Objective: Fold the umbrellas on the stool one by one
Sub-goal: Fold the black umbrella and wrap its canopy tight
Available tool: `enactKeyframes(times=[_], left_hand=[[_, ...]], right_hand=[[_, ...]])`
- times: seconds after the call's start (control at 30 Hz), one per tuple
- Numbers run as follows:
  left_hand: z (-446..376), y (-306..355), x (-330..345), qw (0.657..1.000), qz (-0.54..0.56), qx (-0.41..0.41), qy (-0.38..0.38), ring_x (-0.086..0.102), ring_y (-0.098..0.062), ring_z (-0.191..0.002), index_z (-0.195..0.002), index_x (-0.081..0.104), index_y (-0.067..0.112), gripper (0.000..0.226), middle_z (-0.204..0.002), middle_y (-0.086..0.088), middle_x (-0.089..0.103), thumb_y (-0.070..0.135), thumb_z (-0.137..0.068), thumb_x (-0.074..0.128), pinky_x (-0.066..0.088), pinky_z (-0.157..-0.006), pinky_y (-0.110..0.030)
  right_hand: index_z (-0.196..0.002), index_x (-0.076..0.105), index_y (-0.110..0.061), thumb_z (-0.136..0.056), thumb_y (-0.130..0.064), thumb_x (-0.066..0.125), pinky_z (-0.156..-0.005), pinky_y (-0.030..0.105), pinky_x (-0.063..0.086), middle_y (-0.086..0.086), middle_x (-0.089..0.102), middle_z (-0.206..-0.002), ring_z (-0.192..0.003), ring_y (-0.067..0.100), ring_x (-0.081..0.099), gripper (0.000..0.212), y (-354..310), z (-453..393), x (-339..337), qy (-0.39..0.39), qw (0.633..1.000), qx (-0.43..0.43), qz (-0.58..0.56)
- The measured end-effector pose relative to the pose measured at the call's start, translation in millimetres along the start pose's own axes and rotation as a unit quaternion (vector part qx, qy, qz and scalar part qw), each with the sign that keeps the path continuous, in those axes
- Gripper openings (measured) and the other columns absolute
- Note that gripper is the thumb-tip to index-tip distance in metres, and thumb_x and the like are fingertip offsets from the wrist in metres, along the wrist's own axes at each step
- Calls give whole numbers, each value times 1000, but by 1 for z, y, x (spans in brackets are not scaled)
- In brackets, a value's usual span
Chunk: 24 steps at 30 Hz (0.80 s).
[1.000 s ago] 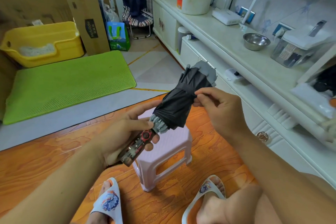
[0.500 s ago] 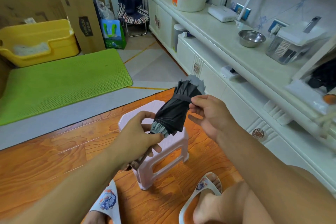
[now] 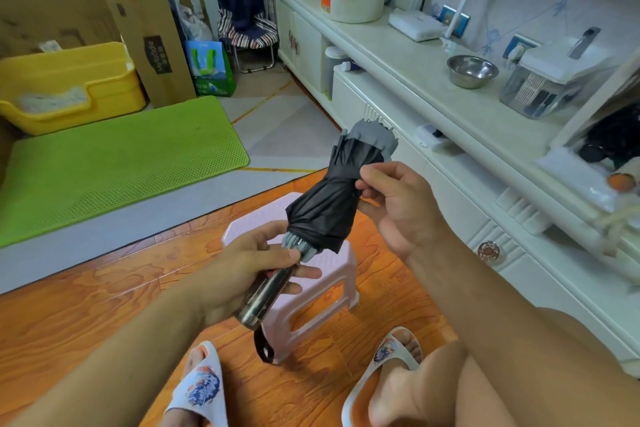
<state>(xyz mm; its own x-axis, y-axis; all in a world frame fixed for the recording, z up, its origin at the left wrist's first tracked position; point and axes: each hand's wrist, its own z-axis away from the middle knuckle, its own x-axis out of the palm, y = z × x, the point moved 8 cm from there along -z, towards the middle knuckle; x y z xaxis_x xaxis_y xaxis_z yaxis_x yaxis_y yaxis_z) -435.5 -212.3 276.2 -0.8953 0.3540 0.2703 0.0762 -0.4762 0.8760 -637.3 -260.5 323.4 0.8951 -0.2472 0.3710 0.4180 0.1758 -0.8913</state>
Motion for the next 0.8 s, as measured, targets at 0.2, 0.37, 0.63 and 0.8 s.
enactKeyframes(times=[0.2,0.37,0.63,0.8], left_hand=[[11,7,27,827,-506,140,201,58,-12,-79,-155,-12,50,96,-118,7,46,51,-93,61,47,-63,-29],[5,24,11,759,-579,198,221,57,-34,-93,-155,-10,54,84,-110,-3,49,46,-101,53,52,-75,-45],[-1,19,10,862,-455,140,175,60,4,-70,-158,10,51,81,-97,14,63,34,-99,62,43,-61,-14],[-2,12,17,917,-336,146,159,54,13,-55,-156,20,51,79,-108,16,66,25,-97,66,42,-55,-10]], right_hand=[[-85,64,-7,-94,0,67,-82,39,59,10,64,-77,-69,14,59,11,23,6,4,52,998,9,33],[-88,64,-7,-93,-3,69,-90,41,60,8,68,-80,-70,10,68,9,-1,1,9,28,993,-26,108],[-86,65,-5,-90,3,70,-89,35,59,12,68,-80,-63,12,70,10,0,-1,0,24,996,30,82],[-96,70,-3,-92,-4,72,-86,33,60,10,72,-82,-61,6,66,5,13,0,0,32,987,34,153]])
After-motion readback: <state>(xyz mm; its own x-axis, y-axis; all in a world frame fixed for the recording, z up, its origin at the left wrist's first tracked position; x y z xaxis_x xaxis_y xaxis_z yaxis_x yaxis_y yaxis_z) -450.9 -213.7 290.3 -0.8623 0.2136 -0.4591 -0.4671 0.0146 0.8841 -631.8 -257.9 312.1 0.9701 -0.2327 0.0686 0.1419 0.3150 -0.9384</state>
